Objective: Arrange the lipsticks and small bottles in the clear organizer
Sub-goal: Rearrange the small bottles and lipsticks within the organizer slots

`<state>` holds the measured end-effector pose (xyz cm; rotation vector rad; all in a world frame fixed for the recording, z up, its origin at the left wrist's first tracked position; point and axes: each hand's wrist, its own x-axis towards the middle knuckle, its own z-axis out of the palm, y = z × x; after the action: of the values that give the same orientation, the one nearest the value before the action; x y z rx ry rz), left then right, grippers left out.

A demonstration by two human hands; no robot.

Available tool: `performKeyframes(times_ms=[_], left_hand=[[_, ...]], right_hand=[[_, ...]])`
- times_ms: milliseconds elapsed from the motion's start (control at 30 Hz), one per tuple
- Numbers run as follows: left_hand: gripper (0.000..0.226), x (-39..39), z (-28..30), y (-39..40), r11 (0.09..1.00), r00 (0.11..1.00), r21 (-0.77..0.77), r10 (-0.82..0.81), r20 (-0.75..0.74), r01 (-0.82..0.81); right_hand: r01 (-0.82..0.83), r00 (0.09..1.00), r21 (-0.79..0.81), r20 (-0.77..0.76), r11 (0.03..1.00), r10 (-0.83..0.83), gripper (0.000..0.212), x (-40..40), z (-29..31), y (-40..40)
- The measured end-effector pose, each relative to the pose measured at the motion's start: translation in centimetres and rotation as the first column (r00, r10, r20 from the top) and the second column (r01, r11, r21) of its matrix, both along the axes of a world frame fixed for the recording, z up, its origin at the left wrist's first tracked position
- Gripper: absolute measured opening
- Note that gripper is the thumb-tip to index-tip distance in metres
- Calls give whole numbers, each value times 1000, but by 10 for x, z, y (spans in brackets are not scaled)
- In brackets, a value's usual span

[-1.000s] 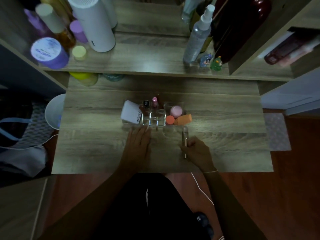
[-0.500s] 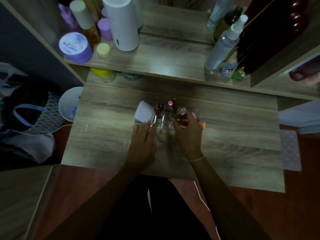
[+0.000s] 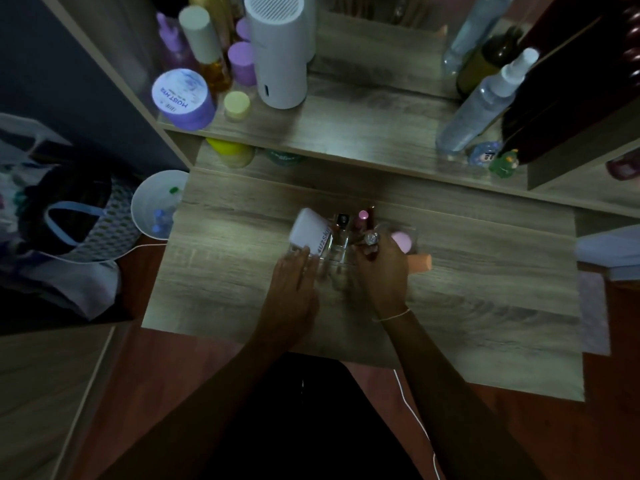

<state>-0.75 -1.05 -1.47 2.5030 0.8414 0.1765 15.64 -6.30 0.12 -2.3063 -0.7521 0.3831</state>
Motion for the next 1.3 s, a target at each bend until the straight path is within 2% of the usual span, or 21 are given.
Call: performKeyframes(times_ms=[133,333,467,667,800,1167,1300], left_hand=[[55,5,6,8,1000,1000,3,-18,-3,18],[66,12,12,16,998,998,-3,-59,-30,59],[66,18,17,19,998,998,-27,-56,35,57],[68,30,27,21,999,998,-11,-34,51,35],[65,31,31,20,999,996,-11,-33,80,34],[66,32,34,18,999,993,-20,-39,113,42],[70,34,34,17,999,992,-13,-45,121,47]], right_hand=[[8,1000,-67,14,998,-7,15,1,-4,3],[4,1000,-54,10,999,-3,12,1,-1,4],[0,1000,-62,-6,998,0,13,3,2,3],[-32,999,-18,33,999,32,12,8,11,-1],[-53,999,-15,0,998,53,14,10,14,-4],[-95,995,-108,-24,990,93,24,21,29,-16],[-45,998,-18,31,999,45,25,35,42,-13]])
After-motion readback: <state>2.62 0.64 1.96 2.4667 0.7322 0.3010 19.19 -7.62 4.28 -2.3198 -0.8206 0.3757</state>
